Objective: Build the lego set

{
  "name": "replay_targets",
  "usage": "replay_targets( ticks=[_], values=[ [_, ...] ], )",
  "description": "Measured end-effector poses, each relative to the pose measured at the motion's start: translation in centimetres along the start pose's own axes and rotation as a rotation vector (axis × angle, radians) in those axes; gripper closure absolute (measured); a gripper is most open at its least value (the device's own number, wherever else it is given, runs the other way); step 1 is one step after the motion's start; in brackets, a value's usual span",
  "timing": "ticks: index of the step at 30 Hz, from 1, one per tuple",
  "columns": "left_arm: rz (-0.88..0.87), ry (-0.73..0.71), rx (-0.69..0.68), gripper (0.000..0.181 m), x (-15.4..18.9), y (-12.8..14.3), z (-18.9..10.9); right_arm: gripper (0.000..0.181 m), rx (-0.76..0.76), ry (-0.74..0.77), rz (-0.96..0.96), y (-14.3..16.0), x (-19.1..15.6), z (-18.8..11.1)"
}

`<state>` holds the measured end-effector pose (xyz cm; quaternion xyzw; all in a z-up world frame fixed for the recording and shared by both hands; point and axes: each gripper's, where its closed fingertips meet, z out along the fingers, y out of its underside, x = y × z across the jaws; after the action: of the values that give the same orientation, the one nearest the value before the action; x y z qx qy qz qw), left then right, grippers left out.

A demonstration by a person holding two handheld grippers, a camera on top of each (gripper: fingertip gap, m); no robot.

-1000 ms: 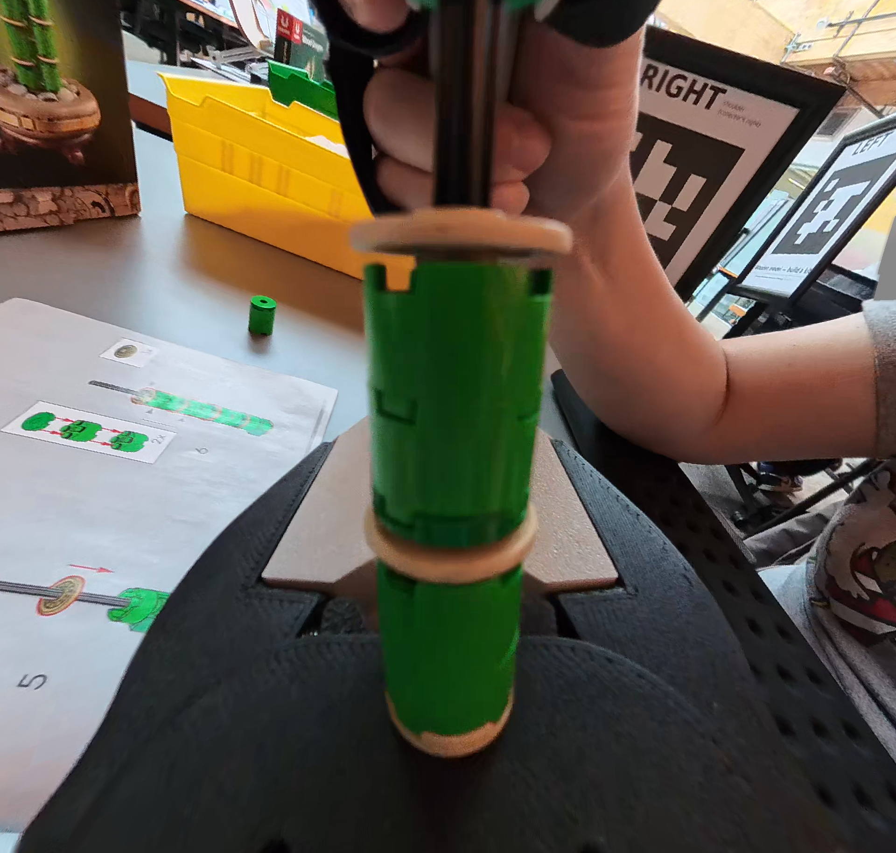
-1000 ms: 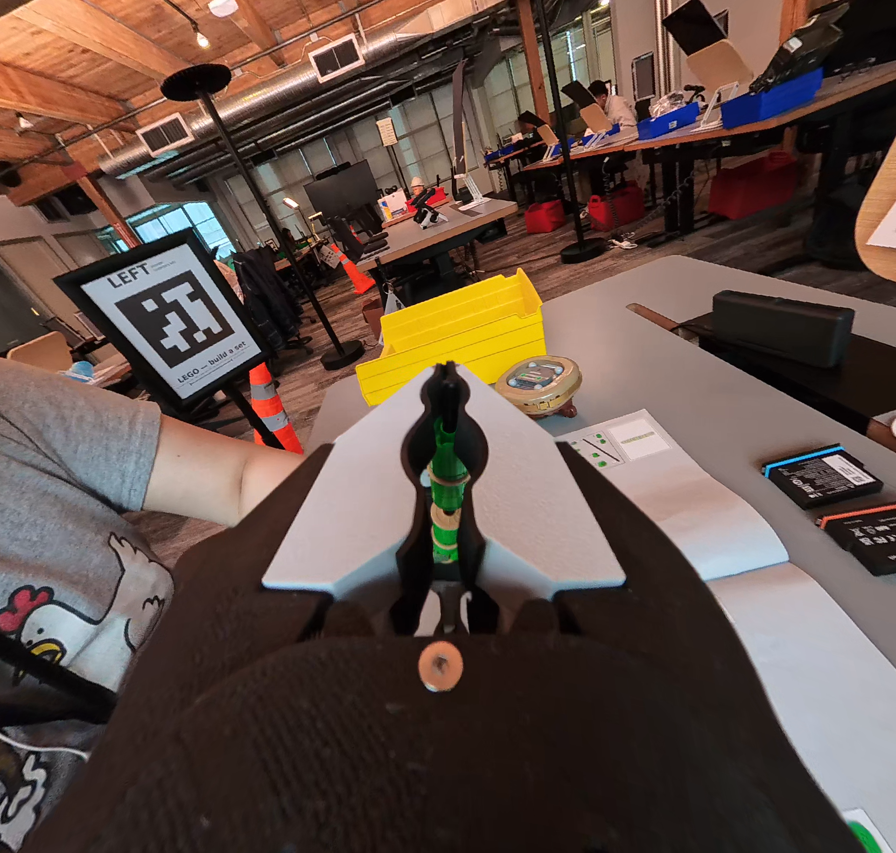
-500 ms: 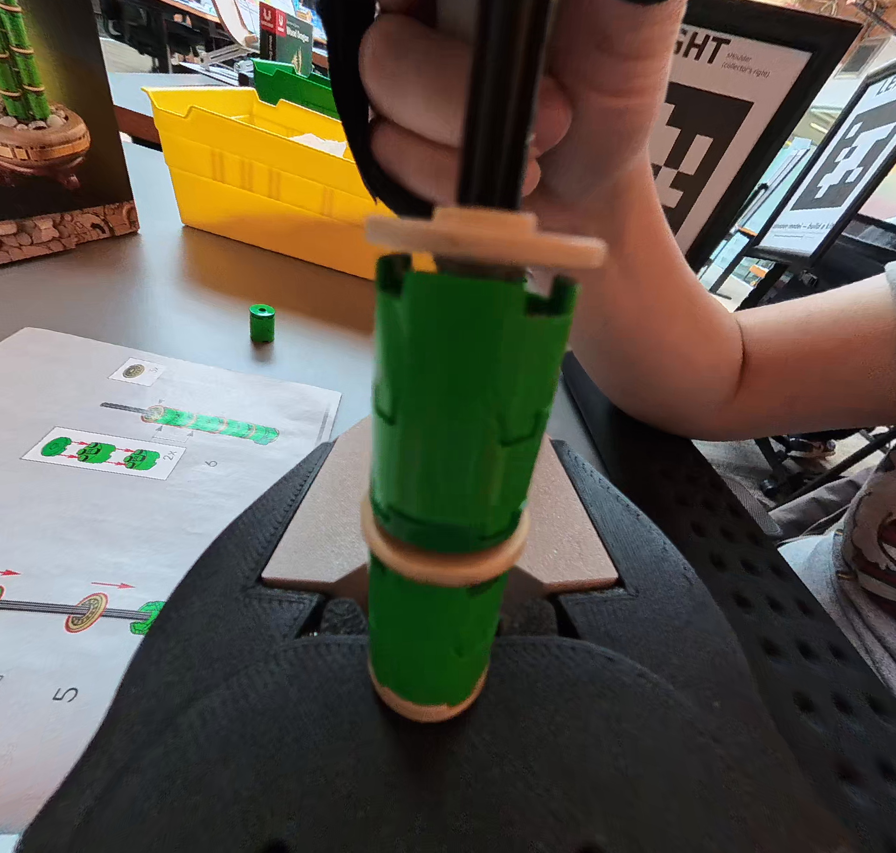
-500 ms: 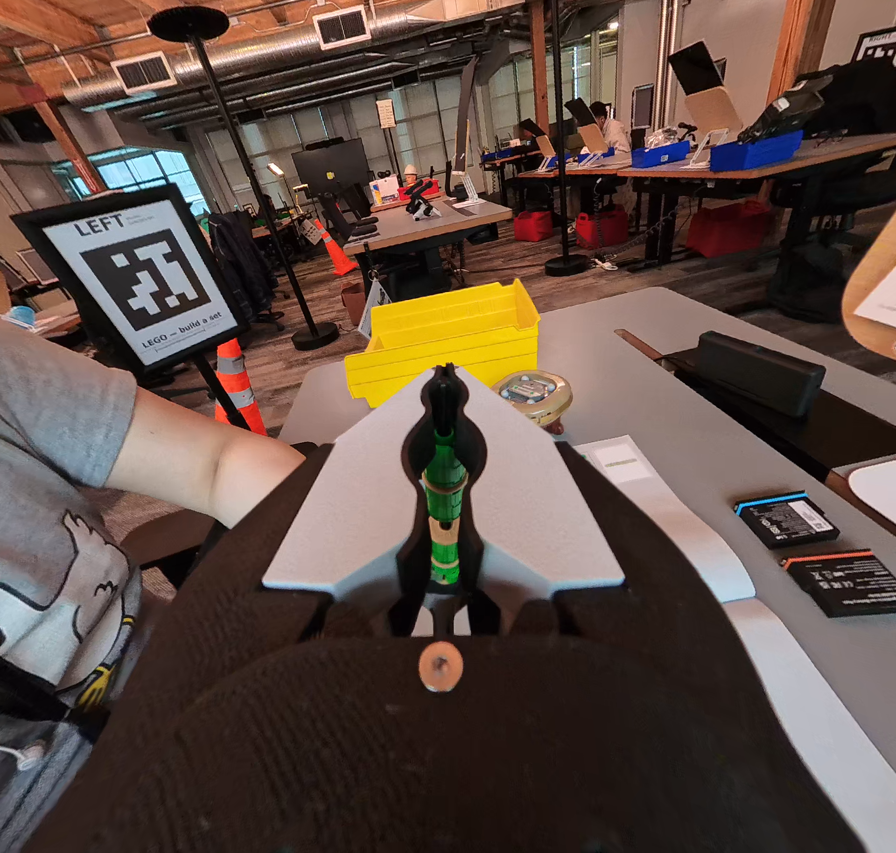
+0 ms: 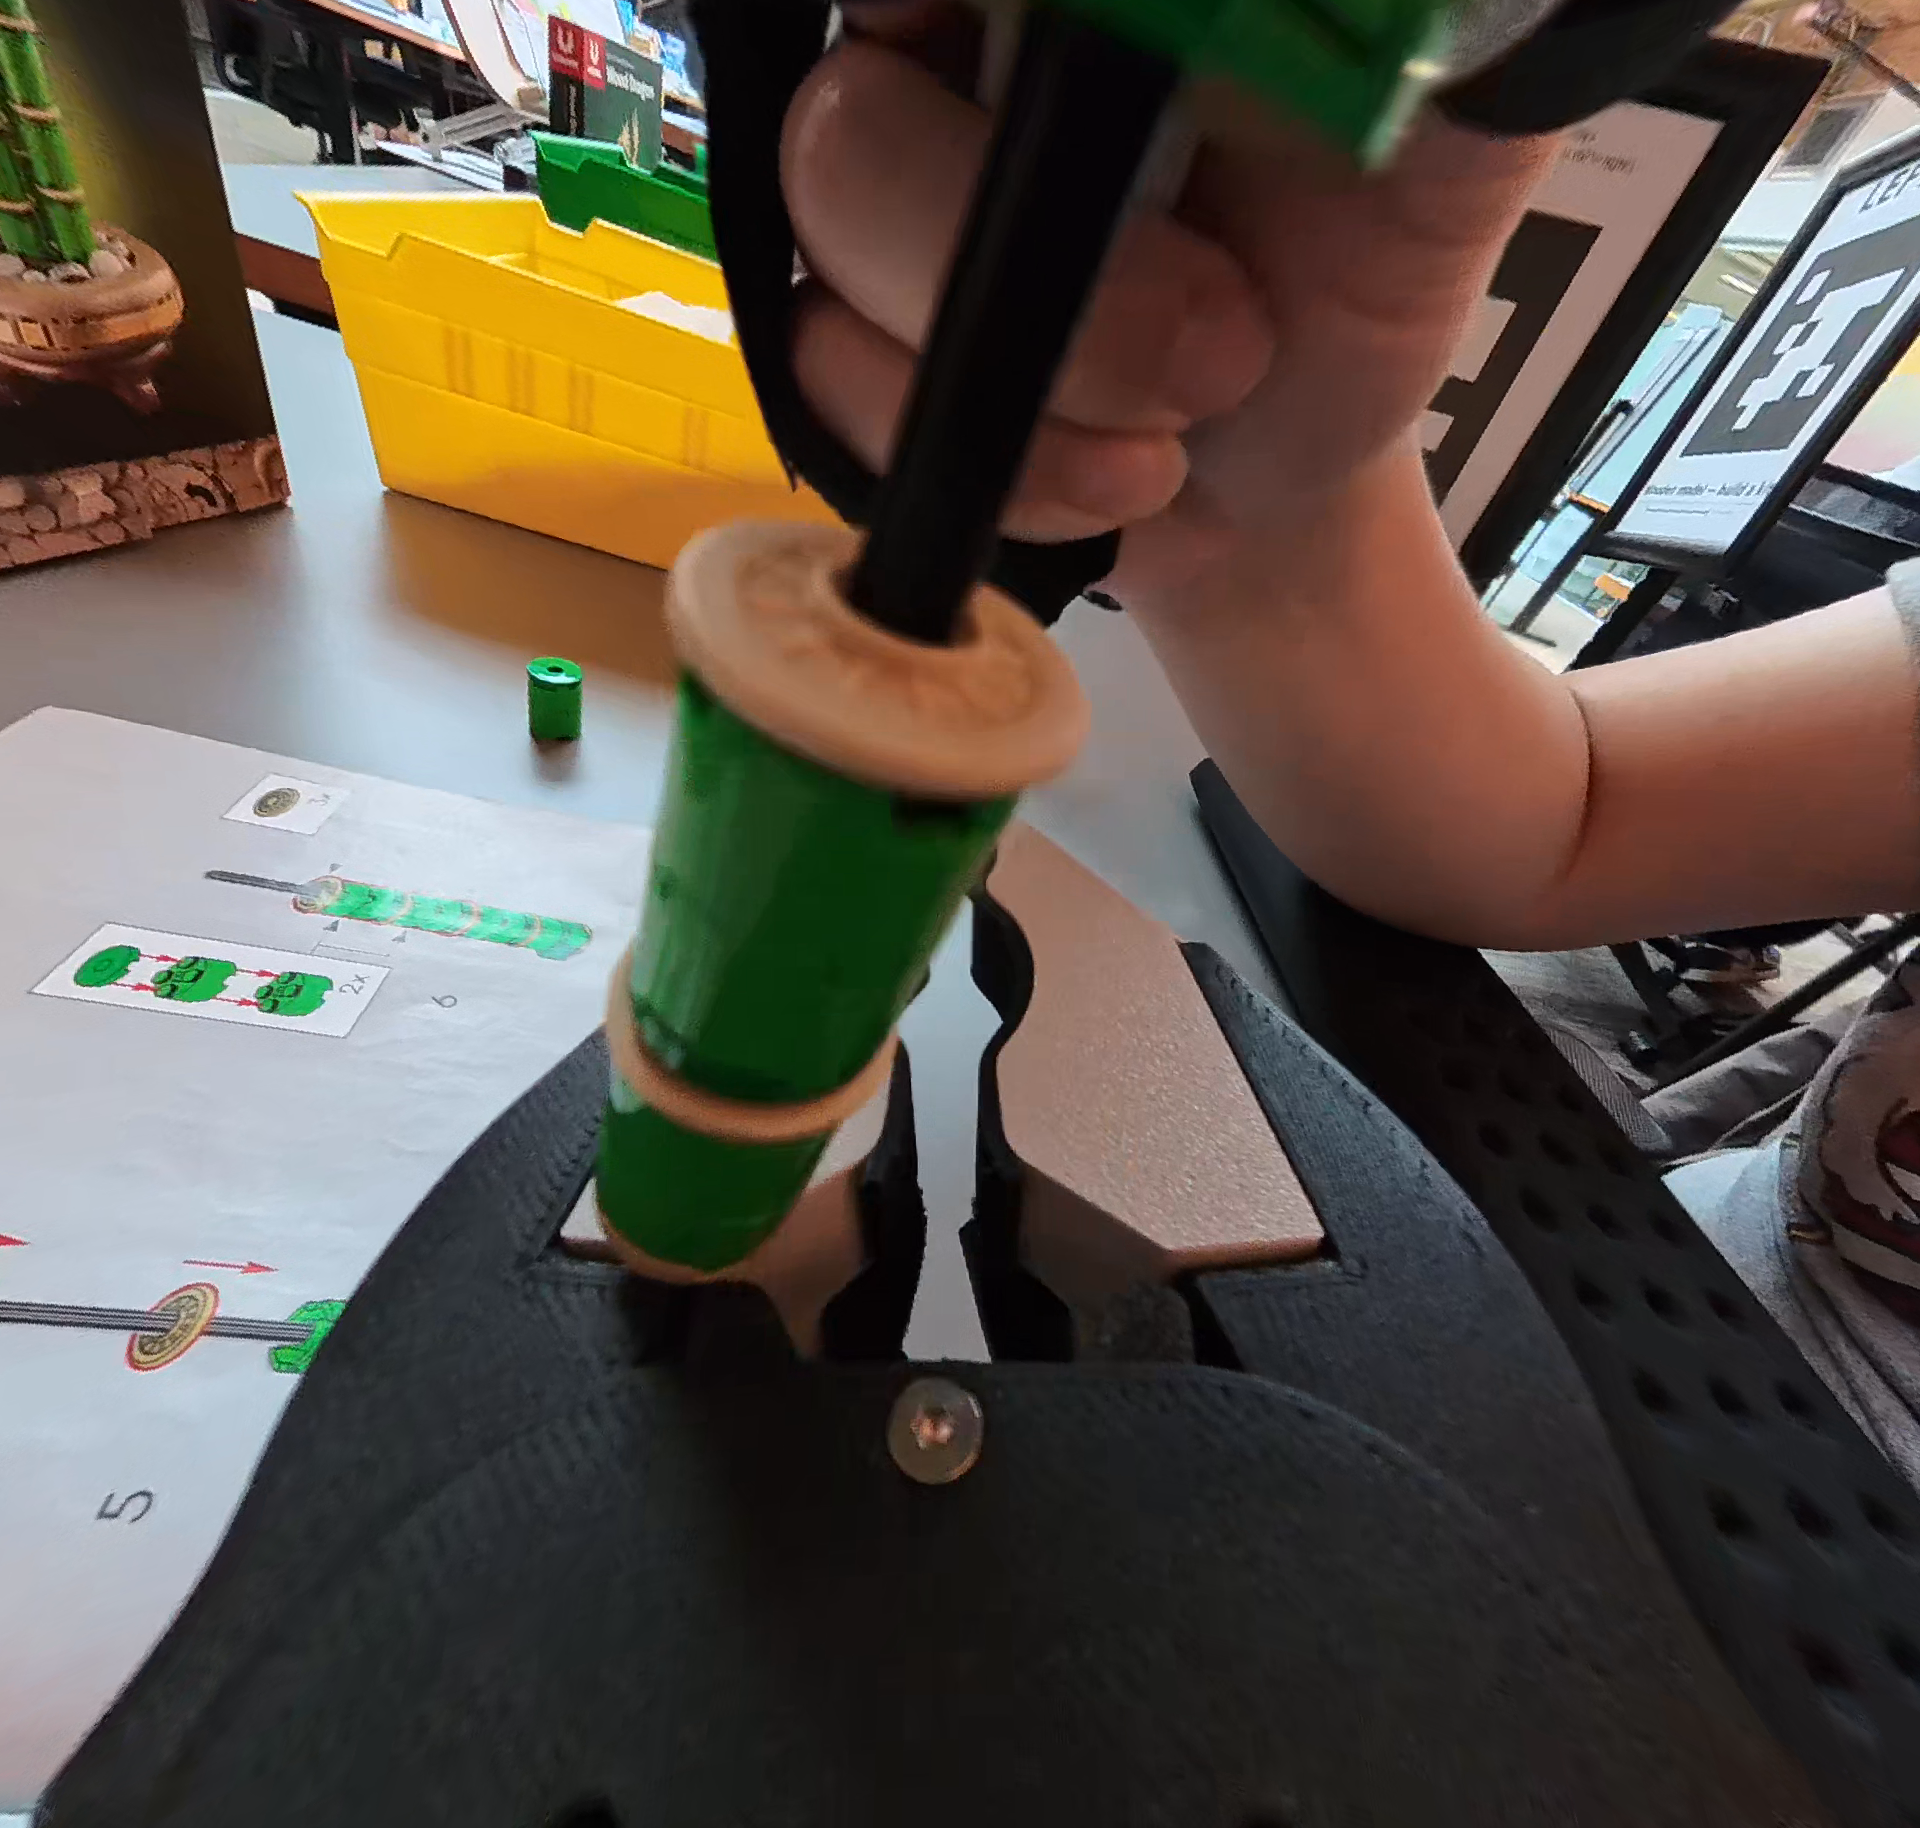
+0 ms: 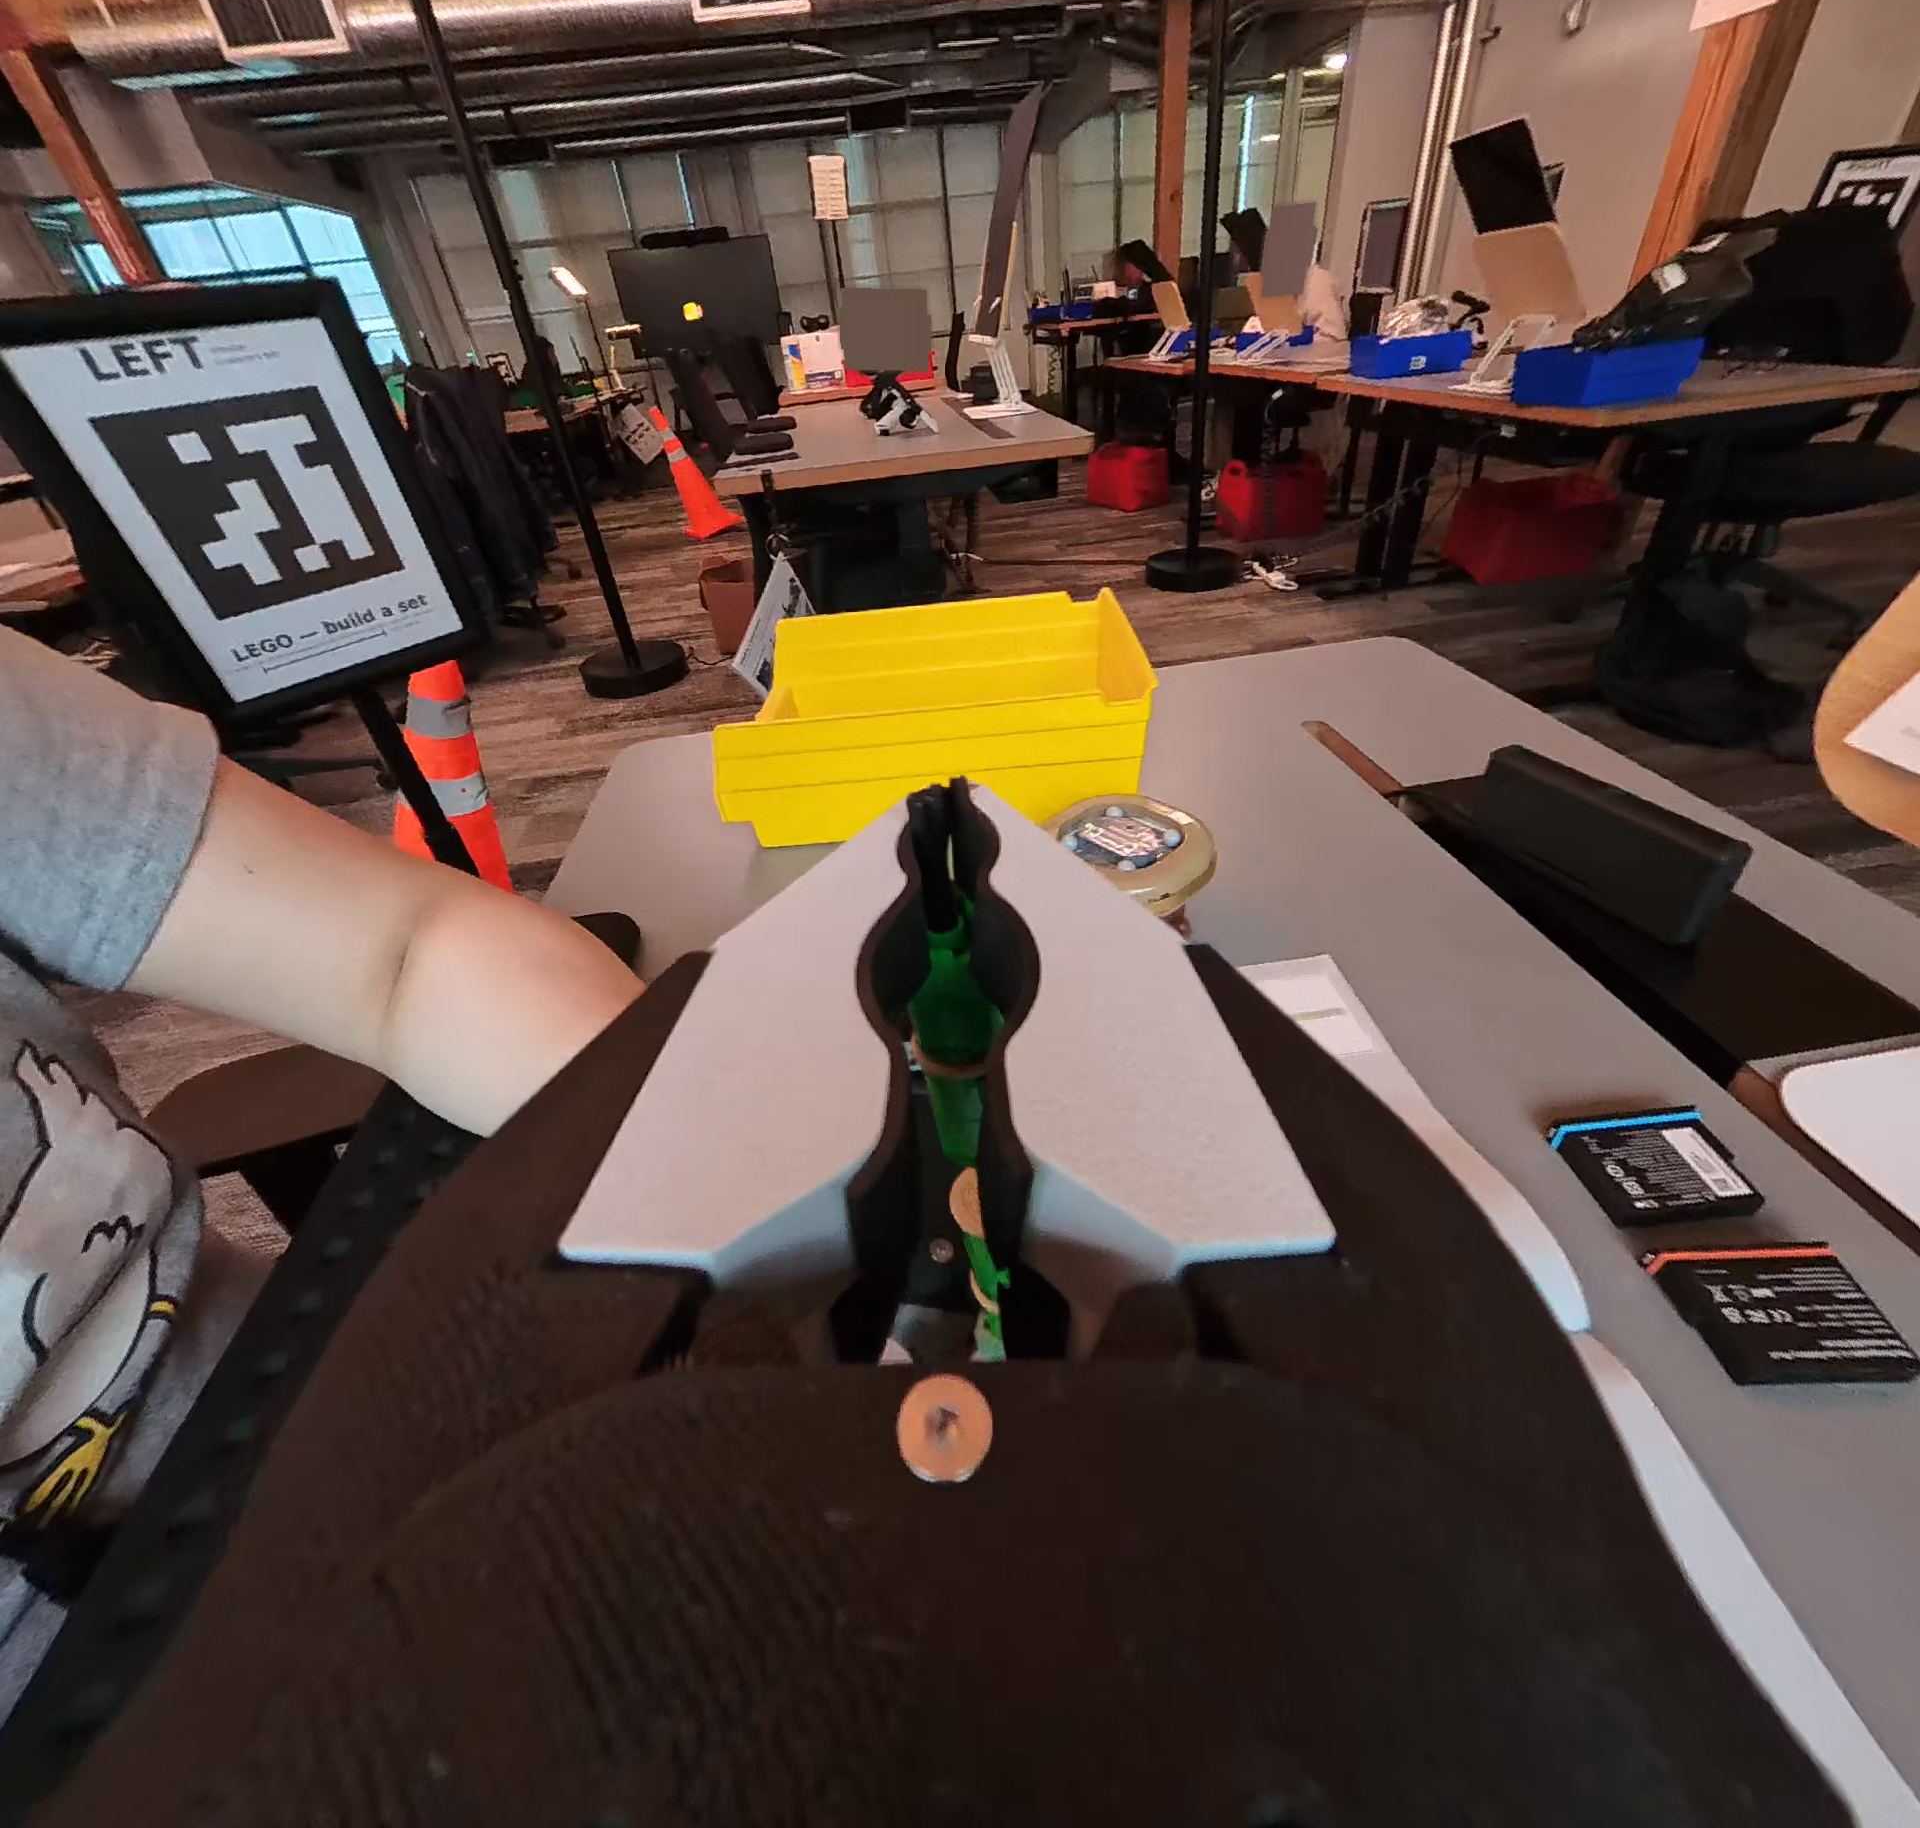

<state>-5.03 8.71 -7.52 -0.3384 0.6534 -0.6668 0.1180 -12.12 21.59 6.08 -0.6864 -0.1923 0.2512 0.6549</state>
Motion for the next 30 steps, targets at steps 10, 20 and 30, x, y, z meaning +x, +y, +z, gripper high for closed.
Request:
replay_targets(
  ticks=[10,20,30],
  values=[
    [0.096,-0.042,0.018,0.181,0.0,-0.5,-0.2,0.181,0.123,-0.002,0.113,-1.2,1.2,-1.0],
    [0.121,-0.093,0.025,0.181,-0.8,-0.2,-0.3,0.181,0.194,-0.006,0.144,-1.0,2.1,-1.3],
    [0.135,-0.102,0.02,0.181,-0.6,-0.1,-0.3,0.181,0.186,-0.02,0.179,-0.8,2.2,-1.2]
  ],
)
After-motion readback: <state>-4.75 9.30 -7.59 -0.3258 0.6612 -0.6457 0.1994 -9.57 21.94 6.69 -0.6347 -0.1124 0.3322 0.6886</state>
